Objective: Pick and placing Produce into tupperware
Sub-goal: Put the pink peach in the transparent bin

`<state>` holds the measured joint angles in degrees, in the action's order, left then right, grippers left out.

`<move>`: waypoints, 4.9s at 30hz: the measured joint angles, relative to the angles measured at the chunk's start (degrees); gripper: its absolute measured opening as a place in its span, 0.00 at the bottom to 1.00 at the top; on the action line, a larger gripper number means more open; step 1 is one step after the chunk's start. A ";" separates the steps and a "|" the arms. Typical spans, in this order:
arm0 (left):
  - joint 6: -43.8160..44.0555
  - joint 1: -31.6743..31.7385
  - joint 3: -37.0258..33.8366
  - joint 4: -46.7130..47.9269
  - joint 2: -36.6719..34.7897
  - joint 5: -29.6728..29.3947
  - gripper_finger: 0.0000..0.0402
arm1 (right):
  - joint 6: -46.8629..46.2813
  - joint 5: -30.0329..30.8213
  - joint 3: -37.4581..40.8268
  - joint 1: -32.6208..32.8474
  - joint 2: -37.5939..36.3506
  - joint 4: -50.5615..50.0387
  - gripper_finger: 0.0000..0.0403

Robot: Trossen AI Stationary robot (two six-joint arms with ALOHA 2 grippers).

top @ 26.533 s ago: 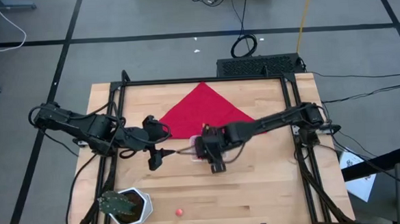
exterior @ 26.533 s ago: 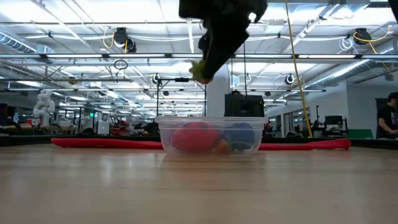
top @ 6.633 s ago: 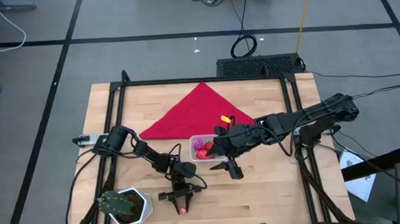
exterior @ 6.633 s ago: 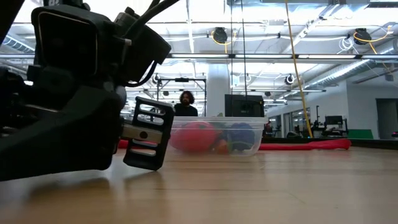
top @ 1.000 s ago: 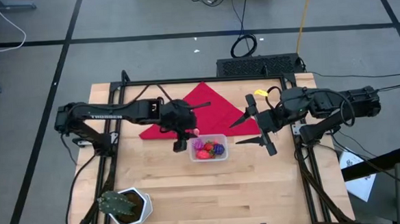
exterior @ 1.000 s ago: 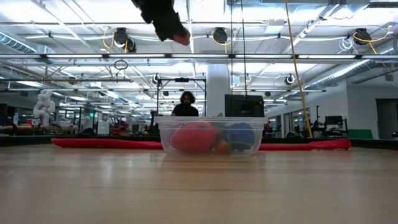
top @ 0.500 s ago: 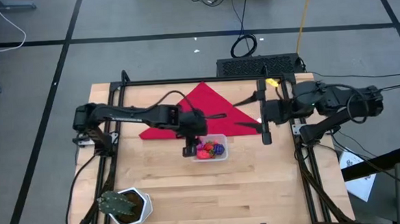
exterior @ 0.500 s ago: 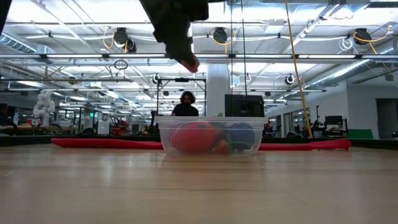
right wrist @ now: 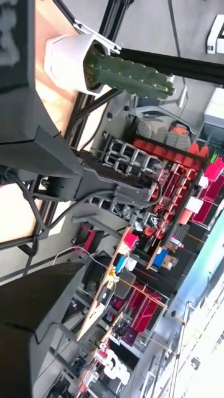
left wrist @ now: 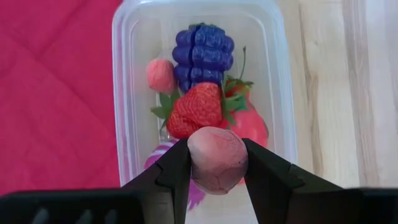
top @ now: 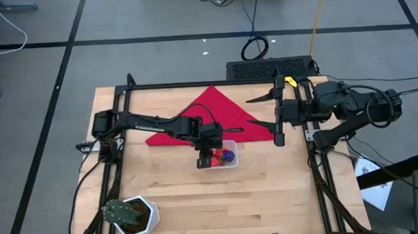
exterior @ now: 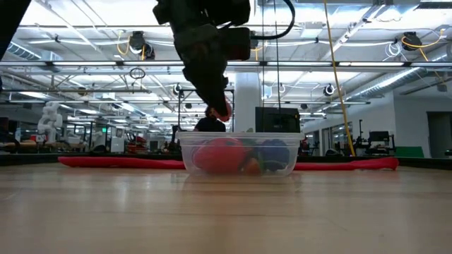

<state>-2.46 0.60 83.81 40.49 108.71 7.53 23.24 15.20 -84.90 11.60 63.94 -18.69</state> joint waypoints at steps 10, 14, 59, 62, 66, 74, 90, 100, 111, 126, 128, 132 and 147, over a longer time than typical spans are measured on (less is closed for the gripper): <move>-0.20 0.07 0.00 -1.60 0.74 0.09 0.32 | 0.00 0.00 0.00 0.00 0.01 -0.01 0.57; -0.22 0.07 0.00 -1.88 1.18 0.09 0.32 | 0.00 0.00 0.00 0.00 0.02 -0.03 0.57; 0.22 1.71 -0.04 -3.74 4.70 -1.18 0.32 | -2.60 -0.04 -0.07 0.13 0.04 -3.00 0.57; 0.20 1.70 -0.02 -4.22 4.59 -1.22 0.32 | -2.62 -0.04 -0.07 0.13 0.04 -2.98 0.57; 0.32 1.72 -0.02 -4.11 4.59 -1.62 0.32 | -3.02 -0.07 -0.07 0.13 0.04 -2.96 0.57; 0.46 1.75 -0.02 -4.24 4.59 -2.73 0.32 | -3.08 -0.08 -0.07 0.13 0.04 -2.98 0.57; 2.75 1.73 -0.09 -4.62 6.31 -2.64 0.32 | -3.03 -0.11 -0.07 0.13 0.04 -3.00 0.57; 3.19 1.62 -0.09 -3.97 6.31 -2.60 0.32 | -3.04 -0.11 -0.07 0.15 0.04 -3.02 0.57; 4.17 1.62 -0.09 -3.78 6.31 -2.56 0.32 | -3.04 -0.11 -0.07 0.15 0.04 -3.03 0.57; 3.65 1.88 -0.07 -3.78 6.31 -2.60 0.32 | -3.04 -0.10 -0.07 0.15 0.04 -3.05 0.57; 3.65 2.07 -0.07 -3.75 6.31 -2.58 0.32 | -3.04 -0.11 -0.07 0.15 0.04 -3.05 0.57; 3.63 2.14 -0.07 -3.48 6.29 -2.58 0.32 | -3.04 -0.11 -0.07 0.15 0.04 -3.06 0.57; 2.99 2.12 -0.02 -3.04 6.22 -0.83 0.32 | -3.04 -0.11 -0.07 0.13 0.04 -3.07 0.57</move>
<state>0.54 2.72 83.79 37.45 114.93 6.70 20.21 15.09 -84.97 11.73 63.99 -21.76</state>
